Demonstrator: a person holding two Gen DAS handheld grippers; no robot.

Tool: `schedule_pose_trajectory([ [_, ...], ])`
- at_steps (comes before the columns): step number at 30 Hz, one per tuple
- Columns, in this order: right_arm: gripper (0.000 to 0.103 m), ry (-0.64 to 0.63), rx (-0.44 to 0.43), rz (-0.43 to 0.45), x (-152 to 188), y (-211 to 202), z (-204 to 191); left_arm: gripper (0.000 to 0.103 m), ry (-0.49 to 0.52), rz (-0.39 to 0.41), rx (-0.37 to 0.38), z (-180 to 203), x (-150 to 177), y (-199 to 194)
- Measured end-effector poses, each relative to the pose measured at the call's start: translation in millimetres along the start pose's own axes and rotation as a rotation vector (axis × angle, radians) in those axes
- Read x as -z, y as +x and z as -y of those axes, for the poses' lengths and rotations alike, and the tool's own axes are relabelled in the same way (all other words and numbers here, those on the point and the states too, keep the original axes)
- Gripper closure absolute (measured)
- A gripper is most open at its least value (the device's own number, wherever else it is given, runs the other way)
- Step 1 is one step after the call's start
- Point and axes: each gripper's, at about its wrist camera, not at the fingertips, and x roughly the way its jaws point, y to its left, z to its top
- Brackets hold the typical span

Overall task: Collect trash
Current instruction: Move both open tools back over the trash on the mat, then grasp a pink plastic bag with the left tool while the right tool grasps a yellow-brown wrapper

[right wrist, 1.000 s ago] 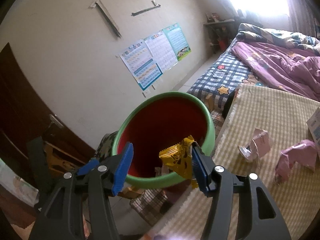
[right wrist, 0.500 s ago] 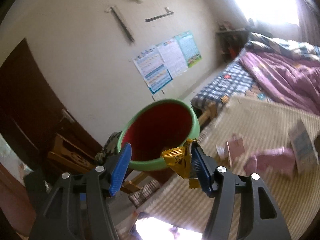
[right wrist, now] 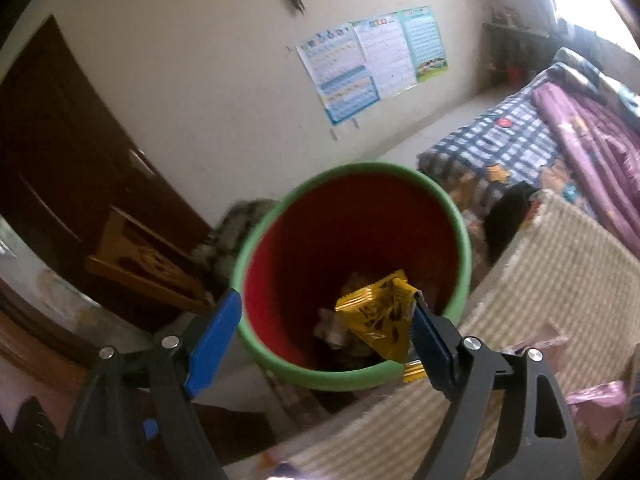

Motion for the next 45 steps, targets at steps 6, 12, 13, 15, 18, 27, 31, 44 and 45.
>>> schedule_pose_trajectory([
  [6, 0.023, 0.000, -0.028, -0.064, 4.1, 16.6, 4.4, 0.036, -0.004, -0.026, 0.006, -5.4, -4.3, 12.8],
  [12, 0.023, 0.123, -0.087, -0.095, 16.7, 23.6, 25.8, 0.036, 0.014, -0.043, 0.021, -6.2, -6.7, 19.5],
  [13, 0.023, 0.130, -0.095, -0.076, 17.0, 16.9, 26.8, 0.036, 0.018, -0.043, 0.024, -6.5, -7.5, 19.6],
  [15, 0.023, 0.132, -0.105, -0.011, 20.6, -7.5, 27.2, 0.036, 0.026, -0.041, 0.028, -5.1, -10.2, 19.2],
  [18, 0.023, 0.113, -0.092, 0.076, 30.3, -50.6, 28.1, 0.036, 0.038, -0.032, 0.044, 1.6, -12.4, 17.5],
  [27, 0.022, 0.193, 0.126, 0.286, 99.8, -178.0, 81.1, 0.036, 0.157, -0.078, 0.196, 74.4, -1.3, 19.3],
  [31, 0.022, 0.290, 0.225, 0.359, 134.0, -233.3, 123.2, 0.029, 0.264, -0.086, 0.302, 132.4, 0.9, 19.4],
  [44, 0.022, 0.555, 0.341, 0.403, 232.2, -297.2, 218.8, 0.023, 0.459, -0.209, 0.334, 262.2, -12.9, 126.7],
  [45, 0.022, 0.573, 0.350, 0.398, 236.3, -298.0, 225.3, 0.023, 0.466, -0.219, 0.322, 266.2, -10.9, 136.8],
])
